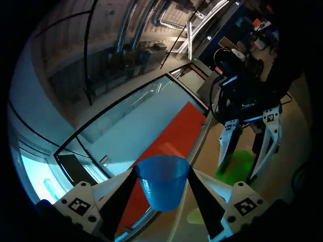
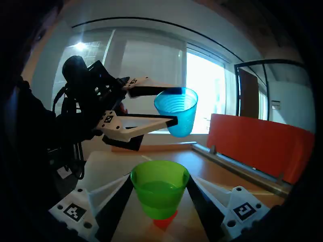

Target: Pour water

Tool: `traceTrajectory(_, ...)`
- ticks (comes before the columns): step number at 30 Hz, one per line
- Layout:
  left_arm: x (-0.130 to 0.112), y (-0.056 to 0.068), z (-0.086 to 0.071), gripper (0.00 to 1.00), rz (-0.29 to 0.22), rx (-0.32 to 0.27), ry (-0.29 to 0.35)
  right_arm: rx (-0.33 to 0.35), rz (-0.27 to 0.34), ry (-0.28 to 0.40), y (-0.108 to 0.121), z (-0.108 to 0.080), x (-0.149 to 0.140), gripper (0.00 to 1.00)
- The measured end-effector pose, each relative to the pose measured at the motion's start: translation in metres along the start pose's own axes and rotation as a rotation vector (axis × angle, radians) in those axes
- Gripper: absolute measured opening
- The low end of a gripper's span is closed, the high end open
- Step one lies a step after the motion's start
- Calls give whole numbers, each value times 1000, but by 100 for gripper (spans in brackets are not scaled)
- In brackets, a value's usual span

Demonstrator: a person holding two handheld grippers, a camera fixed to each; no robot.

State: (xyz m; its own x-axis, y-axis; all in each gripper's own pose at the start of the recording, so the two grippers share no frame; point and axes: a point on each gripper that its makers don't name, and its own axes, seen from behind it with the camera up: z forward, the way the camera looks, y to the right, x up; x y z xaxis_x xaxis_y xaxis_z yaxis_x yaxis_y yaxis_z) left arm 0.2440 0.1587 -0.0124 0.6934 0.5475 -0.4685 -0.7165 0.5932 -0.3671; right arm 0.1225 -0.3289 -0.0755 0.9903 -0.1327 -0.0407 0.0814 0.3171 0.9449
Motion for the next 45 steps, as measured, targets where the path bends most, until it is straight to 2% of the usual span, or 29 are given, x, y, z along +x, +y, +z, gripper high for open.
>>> traceTrajectory(6, -2, -2, 1, 87, -62, 3, -10, -1, -3, 2, -1, 0, 2, 91)
traceTrajectory(14, -4, -3, 2, 87, -205, -1, -18, -3, -9, 3, -1, -1, 3, 91)
traceTrajectory(21, -1, -3, 0, 87, -305, -14, -9, -6, -10, 4, 0, -2, 5, 91)
traceTrajectory(29, 3, -7, -3, 87, -459, -27, 8, -9, -11, 6, 1, -3, 6, 91)
traceTrajectory(38, 4, -6, 1, 87, -640, -57, 10, -14, -9, 11, 0, -4, 8, 91)
traceTrajectory(41, 2, -6, 3, 87, -682, -61, 6, -16, -9, 12, 1, -4, 8, 91)
traceTrajectory(45, 0, -7, 4, 87, -714, -62, -1, -15, -7, 15, 1, -6, 9, 91)
